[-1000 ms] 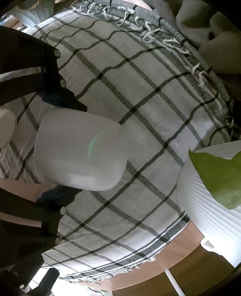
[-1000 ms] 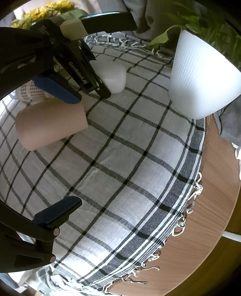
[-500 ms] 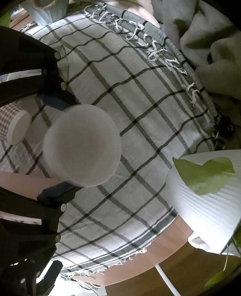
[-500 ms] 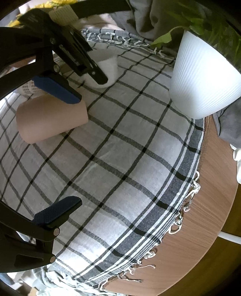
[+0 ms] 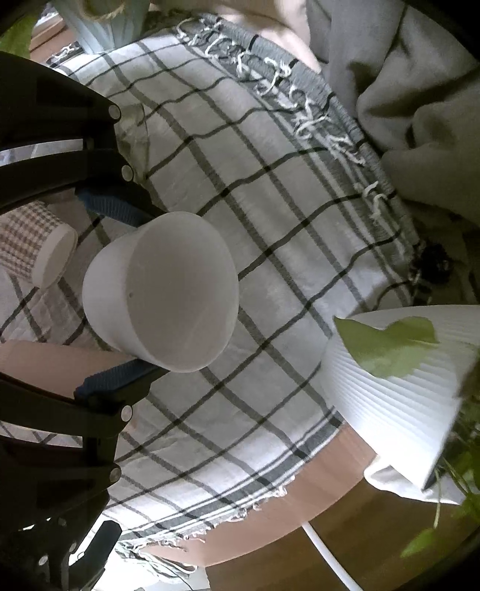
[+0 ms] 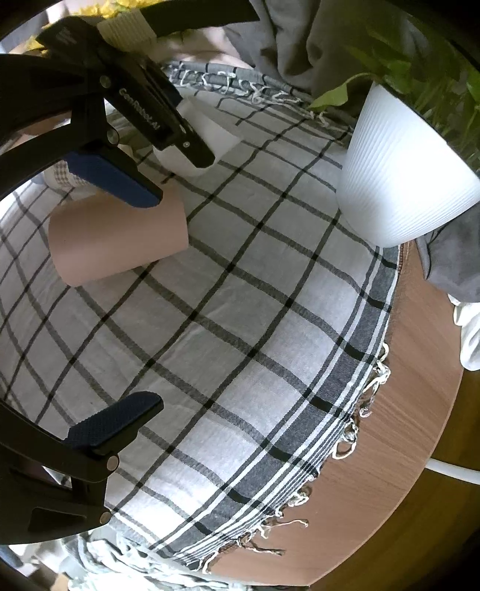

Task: Flip cup upside down
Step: 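Lift the white cup with the left tool and turn it upright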

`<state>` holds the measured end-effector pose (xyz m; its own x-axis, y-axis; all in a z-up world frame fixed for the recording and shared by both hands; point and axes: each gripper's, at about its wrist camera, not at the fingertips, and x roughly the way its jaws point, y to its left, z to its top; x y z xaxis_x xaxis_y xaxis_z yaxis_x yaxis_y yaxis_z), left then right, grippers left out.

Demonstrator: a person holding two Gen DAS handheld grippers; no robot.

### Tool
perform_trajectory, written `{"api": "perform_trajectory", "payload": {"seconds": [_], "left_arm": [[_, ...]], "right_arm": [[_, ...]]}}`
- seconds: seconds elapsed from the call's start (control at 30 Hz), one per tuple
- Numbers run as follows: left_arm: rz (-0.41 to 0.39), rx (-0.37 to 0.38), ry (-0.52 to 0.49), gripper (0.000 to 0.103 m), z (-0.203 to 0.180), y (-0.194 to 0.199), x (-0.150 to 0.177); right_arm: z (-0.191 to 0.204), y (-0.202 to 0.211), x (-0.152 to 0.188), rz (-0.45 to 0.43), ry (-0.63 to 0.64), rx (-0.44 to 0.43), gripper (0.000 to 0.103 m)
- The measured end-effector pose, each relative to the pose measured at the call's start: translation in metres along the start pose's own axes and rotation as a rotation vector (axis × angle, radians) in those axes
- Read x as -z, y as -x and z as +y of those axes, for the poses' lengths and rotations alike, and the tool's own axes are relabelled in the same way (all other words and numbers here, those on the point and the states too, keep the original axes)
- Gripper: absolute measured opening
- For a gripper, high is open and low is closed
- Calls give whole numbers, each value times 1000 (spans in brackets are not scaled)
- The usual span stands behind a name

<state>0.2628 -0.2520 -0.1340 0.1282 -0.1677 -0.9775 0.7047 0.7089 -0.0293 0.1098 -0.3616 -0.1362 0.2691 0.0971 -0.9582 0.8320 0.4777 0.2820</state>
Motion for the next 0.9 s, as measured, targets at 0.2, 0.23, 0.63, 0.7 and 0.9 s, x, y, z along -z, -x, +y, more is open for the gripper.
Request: {"api": "perform_trajectory", "payload": {"seconds": [0.2, 0.23, 0.63, 0.7, 0.9], "left_arm": [[-45, -12, 16, 67, 0, 35, 18], [-50, -17, 21, 67, -2, 42, 22], [-72, -30, 184, 67, -10, 82, 99], [-68, -28, 210, 67, -14, 85, 113], [-50, -34, 288, 67, -24, 85, 150]], "right_arm": [[0, 22, 10, -33, 32, -26, 101], [-1, 27, 14, -39, 40, -33, 101], [-10, 48, 54, -34, 165, -73, 101], [-14, 49, 59, -27, 188, -70, 101], [-23, 49, 74, -7, 271, -53, 101]]}}
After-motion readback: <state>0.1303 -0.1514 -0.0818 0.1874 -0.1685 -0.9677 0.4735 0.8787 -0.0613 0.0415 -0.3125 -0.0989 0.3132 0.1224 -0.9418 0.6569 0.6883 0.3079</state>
